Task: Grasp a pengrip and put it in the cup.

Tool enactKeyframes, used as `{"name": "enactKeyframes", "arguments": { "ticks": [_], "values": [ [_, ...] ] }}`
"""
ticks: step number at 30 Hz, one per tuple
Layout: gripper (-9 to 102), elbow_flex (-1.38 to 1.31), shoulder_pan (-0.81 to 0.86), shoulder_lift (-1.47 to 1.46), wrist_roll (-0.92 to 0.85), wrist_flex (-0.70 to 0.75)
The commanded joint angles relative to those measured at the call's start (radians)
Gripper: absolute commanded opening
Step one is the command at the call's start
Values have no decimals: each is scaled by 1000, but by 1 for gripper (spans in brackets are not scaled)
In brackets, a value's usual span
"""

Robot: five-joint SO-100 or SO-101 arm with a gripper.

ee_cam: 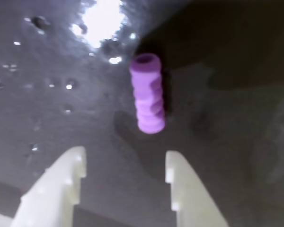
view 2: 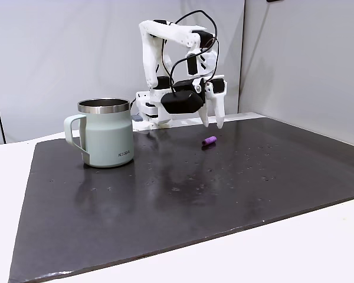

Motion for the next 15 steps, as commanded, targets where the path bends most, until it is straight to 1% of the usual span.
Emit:
{"name": "enactKeyframes", "arguments": {
  "ticks": [1, 7, 15],
  "values": [
    [22, -63, 0, -28, 17, 8],
    [22, -71, 37, -121, 6, -15],
    [22, -107, 25, -230, 11, -38]
  ]
}}
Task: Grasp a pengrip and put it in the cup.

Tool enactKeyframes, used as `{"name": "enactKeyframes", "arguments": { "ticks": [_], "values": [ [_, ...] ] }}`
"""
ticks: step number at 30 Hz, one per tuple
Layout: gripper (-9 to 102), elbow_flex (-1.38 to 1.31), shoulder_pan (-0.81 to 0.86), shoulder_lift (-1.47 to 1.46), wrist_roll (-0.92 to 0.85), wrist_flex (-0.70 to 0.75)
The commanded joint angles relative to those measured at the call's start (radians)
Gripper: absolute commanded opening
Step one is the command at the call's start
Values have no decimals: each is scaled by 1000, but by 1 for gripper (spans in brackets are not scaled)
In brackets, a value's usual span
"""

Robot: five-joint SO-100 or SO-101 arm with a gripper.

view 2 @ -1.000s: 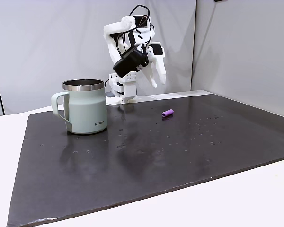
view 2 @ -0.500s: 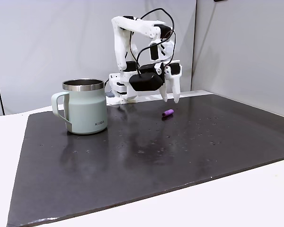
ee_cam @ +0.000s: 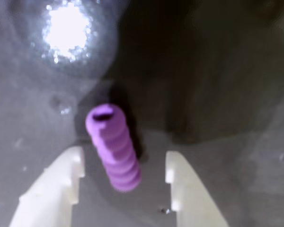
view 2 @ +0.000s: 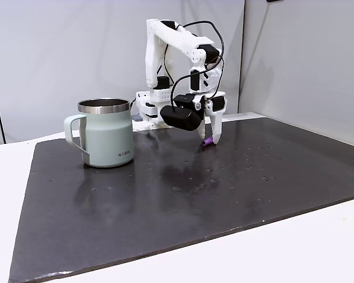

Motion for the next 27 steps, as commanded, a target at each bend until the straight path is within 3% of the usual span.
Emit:
{"name": "enactKeyframes", "arguments": {
  "ticks": [1, 6, 13, 17, 27],
  "values": [
    [22, -63, 3, -21, 5, -8],
    [20, -83, 0, -51, 0, -11],
    [4, -86, 0, -63, -2, -11],
    [1, -84, 6, -40, -3, -6],
    [1, -164, 120, 258, -44, 215]
  ]
}}
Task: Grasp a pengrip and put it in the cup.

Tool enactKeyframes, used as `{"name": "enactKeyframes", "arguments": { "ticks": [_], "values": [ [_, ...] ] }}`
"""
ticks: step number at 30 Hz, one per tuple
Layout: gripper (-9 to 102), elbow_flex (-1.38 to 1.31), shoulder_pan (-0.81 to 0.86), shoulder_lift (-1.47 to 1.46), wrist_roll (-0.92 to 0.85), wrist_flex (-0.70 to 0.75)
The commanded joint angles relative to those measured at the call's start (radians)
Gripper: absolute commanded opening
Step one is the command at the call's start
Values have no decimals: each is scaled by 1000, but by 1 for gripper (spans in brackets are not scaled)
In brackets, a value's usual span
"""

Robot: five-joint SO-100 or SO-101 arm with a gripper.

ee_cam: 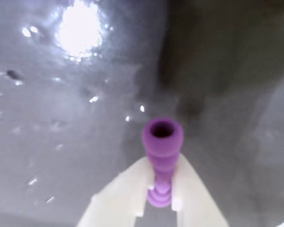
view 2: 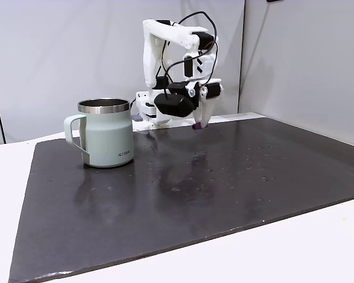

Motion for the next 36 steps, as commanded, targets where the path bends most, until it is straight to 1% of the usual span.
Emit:
{"name": "enactKeyframes", "arguments": {
  "ticks": [1, 7, 12, 16, 19, 23, 28, 32, 36],
  "values": [
    [1, -101, 60, 135, -32, 91],
    [1, -207, 201, 313, -107, 281],
    [1, -365, 383, 333, -193, 407],
    [1, -535, 531, 293, -290, 463],
    [1, -663, 627, 239, -364, 477],
    [1, -772, 716, 164, -436, 449],
    [1, -793, 765, 121, -482, 371],
    [1, -736, 792, 124, -514, 273],
    [1, -577, 816, 198, -558, 106]
  ]
}}
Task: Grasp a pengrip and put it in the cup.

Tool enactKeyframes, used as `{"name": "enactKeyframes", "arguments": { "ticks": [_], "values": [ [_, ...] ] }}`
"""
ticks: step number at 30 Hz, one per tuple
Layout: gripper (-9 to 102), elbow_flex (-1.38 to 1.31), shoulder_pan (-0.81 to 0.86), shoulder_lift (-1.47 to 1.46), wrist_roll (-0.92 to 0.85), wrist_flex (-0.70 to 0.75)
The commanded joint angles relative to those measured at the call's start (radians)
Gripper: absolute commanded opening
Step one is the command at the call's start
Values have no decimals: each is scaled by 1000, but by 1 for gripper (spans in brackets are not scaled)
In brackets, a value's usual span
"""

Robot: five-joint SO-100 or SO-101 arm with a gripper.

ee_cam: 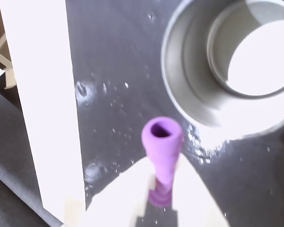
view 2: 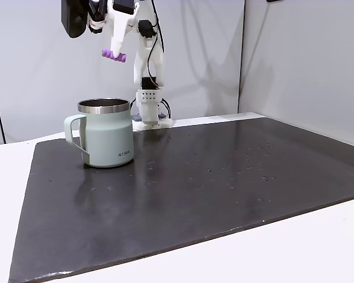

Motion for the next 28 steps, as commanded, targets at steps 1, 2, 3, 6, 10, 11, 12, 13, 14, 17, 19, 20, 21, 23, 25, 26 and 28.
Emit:
{"name": "enactKeyframes", "arguments": {
  "ticks": [1, 2, 3, 6, 10, 11, 12, 13, 14, 17, 19, 20, 21, 23, 25, 26, 28],
  "values": [
    [1, 106, 25, 69, -43, -117],
    [1, 138, 29, 81, -52, -141],
    [1, 166, 35, 87, -57, -163],
    [1, 213, 49, 92, -63, -198],
    [3, 245, 60, 100, -61, -212],
    [6, 252, 61, 104, -55, -215],
    [9, 255, 63, 110, -48, -215],
    [14, 259, 63, 115, -48, -215],
    [20, 264, 61, 120, -48, -215],
    [28, 272, 58, 127, -49, -215],
    [28, 272, 58, 127, -48, -215],
    [28, 272, 60, 127, -48, -215],
    [28, 272, 60, 127, -48, -215],
    [27, 273, 60, 129, -49, -215],
    [27, 273, 60, 129, -49, -215],
    [27, 273, 60, 129, -49, -215],
    [26, 275, 60, 129, -49, -215]
  ]
}}
